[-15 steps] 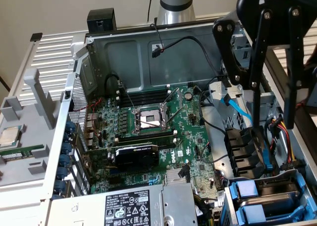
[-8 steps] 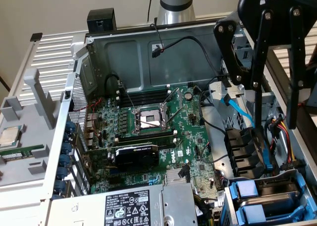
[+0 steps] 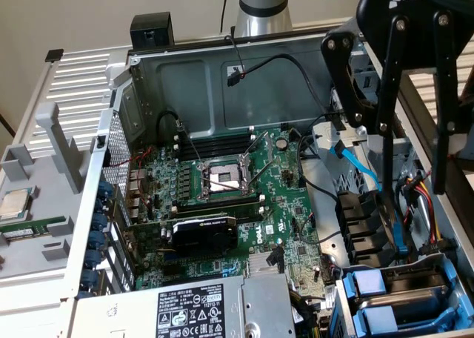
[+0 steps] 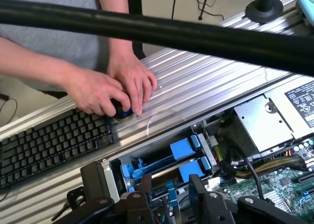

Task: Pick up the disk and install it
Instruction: 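Insert the first disk wire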

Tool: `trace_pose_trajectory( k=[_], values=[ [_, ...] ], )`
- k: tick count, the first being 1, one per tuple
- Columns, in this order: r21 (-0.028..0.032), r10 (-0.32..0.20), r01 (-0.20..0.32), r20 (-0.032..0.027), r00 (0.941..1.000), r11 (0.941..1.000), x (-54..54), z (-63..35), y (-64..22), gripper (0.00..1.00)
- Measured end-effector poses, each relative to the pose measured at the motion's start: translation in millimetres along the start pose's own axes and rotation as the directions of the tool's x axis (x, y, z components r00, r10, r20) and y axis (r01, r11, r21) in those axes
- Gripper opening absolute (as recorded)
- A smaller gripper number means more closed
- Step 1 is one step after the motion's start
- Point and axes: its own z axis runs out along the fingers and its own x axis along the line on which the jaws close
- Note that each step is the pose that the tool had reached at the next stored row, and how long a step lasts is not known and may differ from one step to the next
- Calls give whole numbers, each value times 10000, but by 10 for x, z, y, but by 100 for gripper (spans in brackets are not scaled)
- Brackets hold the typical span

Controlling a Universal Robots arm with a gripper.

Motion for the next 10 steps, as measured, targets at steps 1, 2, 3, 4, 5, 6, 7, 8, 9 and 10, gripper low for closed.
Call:
trace_pose_trajectory(
  k=[1,2,3,4,5,6,7,8,9,10],
  values=[
    [1,69,-69,-13,10000,10000,0,1,-1,43],
    [2,142,-142,-26,9999,9999,1,2,-1,43],
    [2,212,-212,-35,9998,9998,1,3,-2,43],
    [-2,287,-287,-37,9996,9996,1,4,-2,43],
    [-6,363,-363,-38,9993,9993,0,6,-3,43],
    [-9,443,-443,-40,9990,9990,0,7,-4,43],
    [-11,516,-516,-40,9987,9987,1,9,-5,43],
    [-13,593,-593,-37,9982,9982,1,12,-6,43],
    [-16,676,-676,-32,9977,9977,1,14,-7,43],
    [-20,759,-759,-26,9971,9971,1,17,-8,43]
  ],
)
